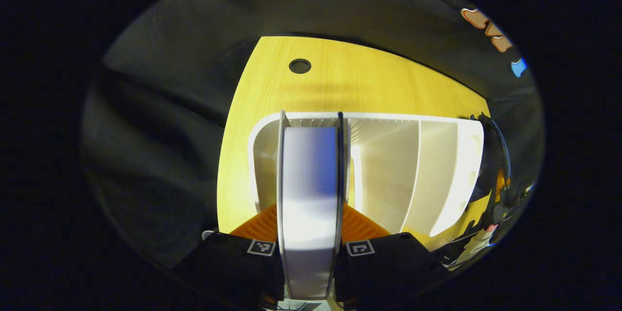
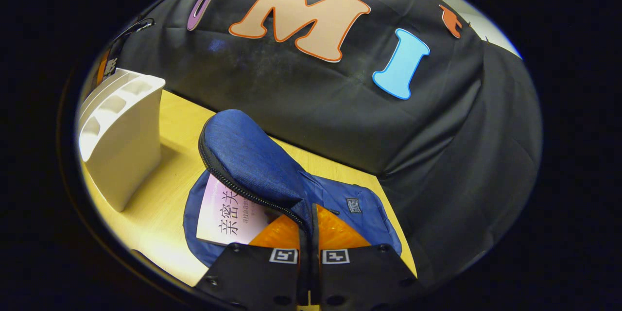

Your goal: Open the schoolbag, grab two books from the bookshelf and put them into the schoolbag.

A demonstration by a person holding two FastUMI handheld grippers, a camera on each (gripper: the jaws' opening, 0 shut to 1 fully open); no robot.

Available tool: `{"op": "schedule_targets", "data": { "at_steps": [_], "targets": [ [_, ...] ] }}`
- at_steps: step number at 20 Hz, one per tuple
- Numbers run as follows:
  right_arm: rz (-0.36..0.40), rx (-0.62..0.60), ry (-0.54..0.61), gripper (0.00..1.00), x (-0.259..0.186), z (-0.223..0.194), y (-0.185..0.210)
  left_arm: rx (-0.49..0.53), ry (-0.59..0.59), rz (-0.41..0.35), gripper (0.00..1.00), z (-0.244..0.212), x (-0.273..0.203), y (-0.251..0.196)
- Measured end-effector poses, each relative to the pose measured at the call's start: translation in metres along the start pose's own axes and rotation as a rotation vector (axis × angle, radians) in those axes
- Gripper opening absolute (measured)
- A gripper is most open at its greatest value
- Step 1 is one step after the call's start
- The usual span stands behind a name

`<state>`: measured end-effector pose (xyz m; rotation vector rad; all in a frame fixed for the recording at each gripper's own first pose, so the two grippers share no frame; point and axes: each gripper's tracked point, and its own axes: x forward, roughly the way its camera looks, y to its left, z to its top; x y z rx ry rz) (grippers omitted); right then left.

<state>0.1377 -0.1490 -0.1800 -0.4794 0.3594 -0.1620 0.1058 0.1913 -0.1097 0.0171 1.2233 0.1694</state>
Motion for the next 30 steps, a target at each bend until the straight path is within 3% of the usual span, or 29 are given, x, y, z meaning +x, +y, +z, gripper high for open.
{"op": "schedule_targets", "data": {
  "at_steps": [5, 11, 16, 27, 30],
  "targets": [
    [0.009, -0.006, -0.005, 0.05, -0.001, -0.001, 0.0, -0.051, 0.026, 0.005, 0.36, -0.011, -0.005, -0.004],
    [0.025, -0.012, -0.011, 0.04, -0.001, -0.001, 0.0, -0.108, 0.014, 0.068, 0.35, -0.022, -0.049, 0.002],
    [0.048, -0.019, -0.023, 0.06, -0.003, -0.002, -0.001, -0.166, 0.003, 0.053, 0.35, -0.038, -0.095, -0.01],
    [0.088, -0.028, -0.05, 0.05, -0.007, -0.003, -0.002, -0.176, -0.118, 0.051, 0.35, -0.045, -0.182, -0.037],
    [0.093, -0.016, -0.054, 0.05, -0.008, -0.002, -0.004, -0.18, -0.159, -0.004, 0.34, -0.035, -0.199, -0.063]
  ]
}}
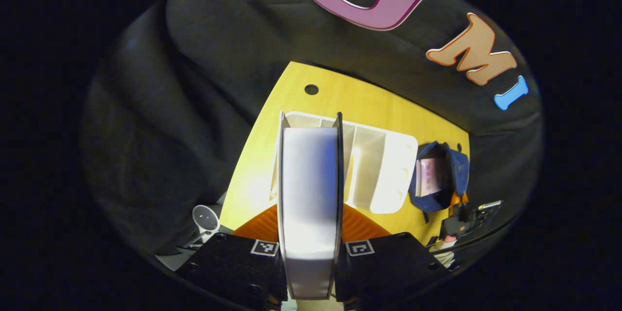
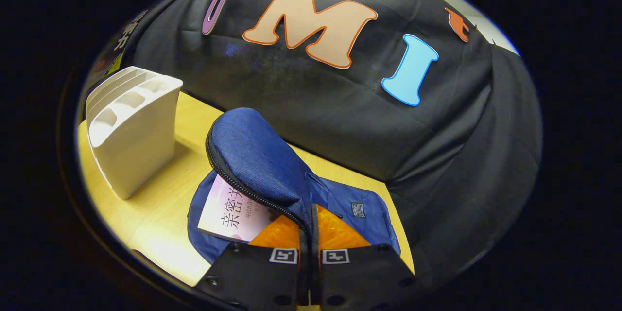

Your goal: Open the schoolbag, grab two books from the bookshelf and put them into the schoolbag.

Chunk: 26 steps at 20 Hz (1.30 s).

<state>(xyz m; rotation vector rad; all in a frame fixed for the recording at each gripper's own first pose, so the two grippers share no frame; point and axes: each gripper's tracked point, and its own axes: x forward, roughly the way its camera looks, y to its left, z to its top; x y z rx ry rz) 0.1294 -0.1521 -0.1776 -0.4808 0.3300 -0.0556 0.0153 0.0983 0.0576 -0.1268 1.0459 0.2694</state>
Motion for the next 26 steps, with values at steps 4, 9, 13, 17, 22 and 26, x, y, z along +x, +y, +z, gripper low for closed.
{"op": "schedule_targets", "data": {
  "at_steps": [4, 9, 13, 17, 22, 26],
  "targets": [
    [0.011, 0.014, -0.003, 0.05, 0.0, 0.001, -0.002, 0.02, -0.043, -0.088, 0.33, 0.002, -0.005, -0.046],
    [0.033, 0.046, -0.006, 0.07, -0.001, 0.002, -0.005, 0.017, -0.045, -0.256, 0.35, 0.001, 0.004, -0.121],
    [0.039, 0.071, -0.006, 0.05, -0.003, 0.002, -0.008, 0.032, -0.03, -0.363, 0.35, -0.005, 0.021, -0.174],
    [0.047, 0.087, -0.009, 0.05, -0.003, 0.003, -0.012, 0.035, -0.016, -0.449, 0.35, -0.015, 0.044, -0.221],
    [0.05, 0.103, -0.01, 0.05, -0.002, 0.004, -0.014, 0.017, -0.016, -0.555, 0.35, -0.028, 0.085, -0.281],
    [0.047, 0.127, -0.013, 0.05, -0.005, 0.006, -0.017, -0.021, -0.002, -0.619, 0.35, -0.044, 0.128, -0.323]
  ]
}}
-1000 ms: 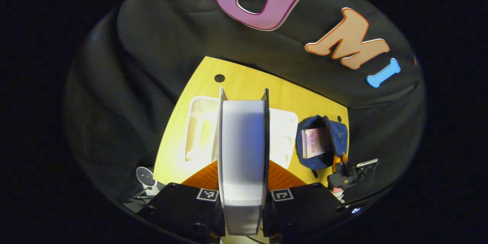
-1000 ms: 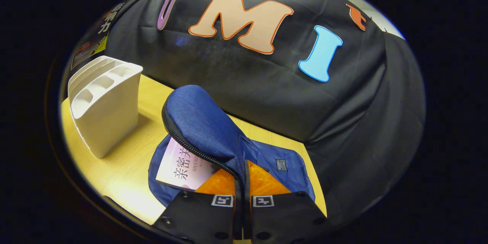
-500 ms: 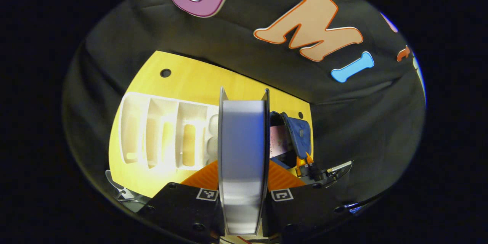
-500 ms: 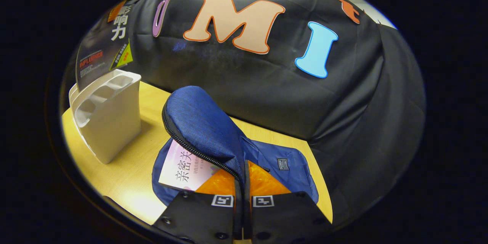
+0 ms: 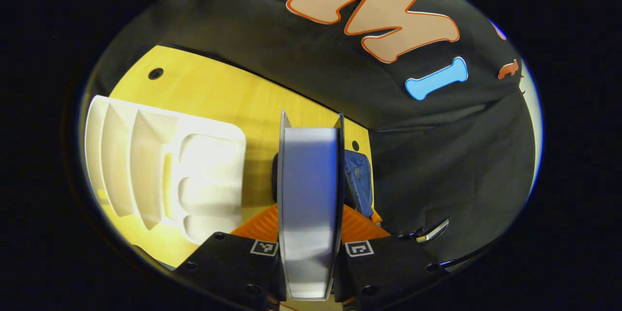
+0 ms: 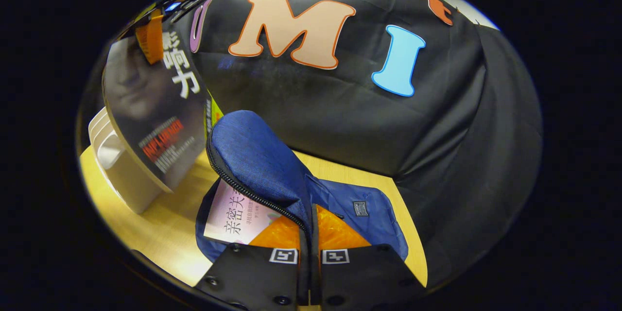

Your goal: Open the schoolbag, grab two books from the bookshelf and put them into the schoolbag.

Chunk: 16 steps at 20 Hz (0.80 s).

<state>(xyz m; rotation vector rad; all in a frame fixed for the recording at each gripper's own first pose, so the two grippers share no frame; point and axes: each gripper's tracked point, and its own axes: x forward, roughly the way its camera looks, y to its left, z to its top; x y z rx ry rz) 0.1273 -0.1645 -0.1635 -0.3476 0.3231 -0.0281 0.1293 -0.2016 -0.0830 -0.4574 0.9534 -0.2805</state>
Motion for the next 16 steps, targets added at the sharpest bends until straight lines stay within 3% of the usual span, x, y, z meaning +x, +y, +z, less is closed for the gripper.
{"op": "schedule_targets", "data": {
  "at_steps": [6, 16],
  "targets": [
    [-0.001, 0.038, -0.014, 0.05, -0.003, 0.003, 0.001, -0.066, -0.018, -0.119, 0.35, -0.029, 0.078, -0.009],
    [0.015, 0.037, -0.061, 0.04, -0.004, 0.007, 0.004, -0.107, -0.049, -0.28, 0.35, -0.053, 0.162, -0.031]
  ]
}}
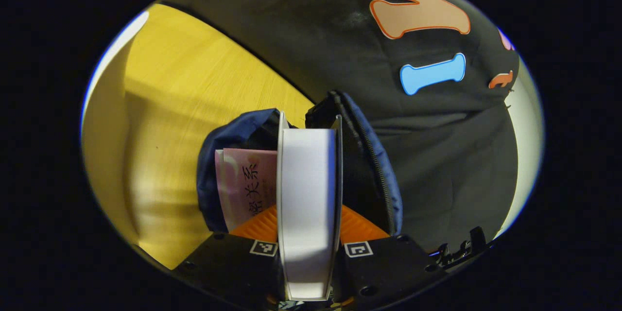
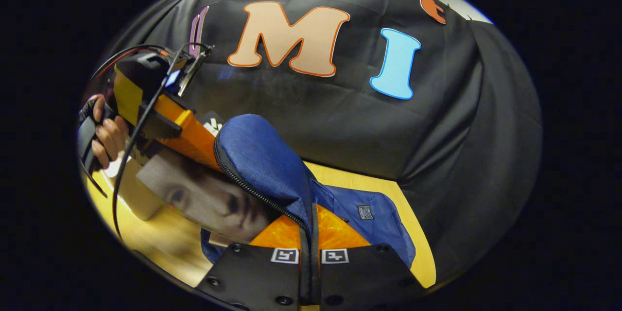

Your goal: Open the schoolbag, grab two books from the bookshelf and put them into the schoolbag.

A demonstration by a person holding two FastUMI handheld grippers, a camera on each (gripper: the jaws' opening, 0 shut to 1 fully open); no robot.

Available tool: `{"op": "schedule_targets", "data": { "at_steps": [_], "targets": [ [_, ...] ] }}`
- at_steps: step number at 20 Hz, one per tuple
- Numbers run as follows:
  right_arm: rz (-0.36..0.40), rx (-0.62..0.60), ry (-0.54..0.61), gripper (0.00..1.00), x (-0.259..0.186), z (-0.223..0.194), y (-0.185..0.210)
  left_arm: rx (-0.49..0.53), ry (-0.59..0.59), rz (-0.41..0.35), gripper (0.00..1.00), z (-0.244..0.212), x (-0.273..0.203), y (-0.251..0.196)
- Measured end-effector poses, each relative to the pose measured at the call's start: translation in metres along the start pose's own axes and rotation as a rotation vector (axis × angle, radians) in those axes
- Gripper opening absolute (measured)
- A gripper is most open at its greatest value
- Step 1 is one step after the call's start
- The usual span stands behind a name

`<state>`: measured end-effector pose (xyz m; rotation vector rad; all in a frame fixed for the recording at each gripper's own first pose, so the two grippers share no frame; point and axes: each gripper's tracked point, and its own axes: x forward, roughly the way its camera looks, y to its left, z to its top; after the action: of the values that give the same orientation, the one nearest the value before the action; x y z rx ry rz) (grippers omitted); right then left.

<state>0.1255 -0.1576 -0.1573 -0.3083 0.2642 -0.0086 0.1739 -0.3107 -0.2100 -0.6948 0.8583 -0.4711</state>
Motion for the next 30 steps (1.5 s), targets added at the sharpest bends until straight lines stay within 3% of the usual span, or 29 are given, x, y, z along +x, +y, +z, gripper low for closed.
{"op": "schedule_targets", "data": {
  "at_steps": [9, 15, 19, 23, 25, 28, 30],
  "targets": [
    [-0.001, 0.028, -0.005, 0.03, 0.002, 0.002, -0.001, -0.016, 0.016, -0.087, 0.35, -0.015, 0.033, 0.012],
    [0.01, -0.017, -0.004, 0.03, 0.006, -0.001, 0.007, -0.028, 0.015, -0.137, 0.35, -0.021, 0.037, 0.019],
    [0.016, -0.003, 0.005, 0.04, 0.006, -0.004, 0.008, -0.098, 0.017, -0.146, 0.36, -0.021, 0.04, 0.025],
    [0.026, -0.029, 0.017, 0.04, 0.008, -0.009, 0.013, -0.108, 0.031, -0.066, 0.57, -0.023, 0.049, 0.04],
    [0.023, -0.027, 0.017, 0.04, 0.006, -0.01, 0.012, -0.03, 0.016, -0.003, 0.62, -0.025, 0.039, 0.043],
    [0.026, 0.02, 0.024, 0.04, 0.007, -0.011, 0.008, 0.123, -0.004, 0.121, 0.96, -0.018, 0.017, 0.046],
    [0.04, 0.059, 0.037, 0.1, 0.008, -0.014, 0.008, 0.235, -0.014, 0.231, 0.97, -0.016, 0.002, 0.062]
  ]
}}
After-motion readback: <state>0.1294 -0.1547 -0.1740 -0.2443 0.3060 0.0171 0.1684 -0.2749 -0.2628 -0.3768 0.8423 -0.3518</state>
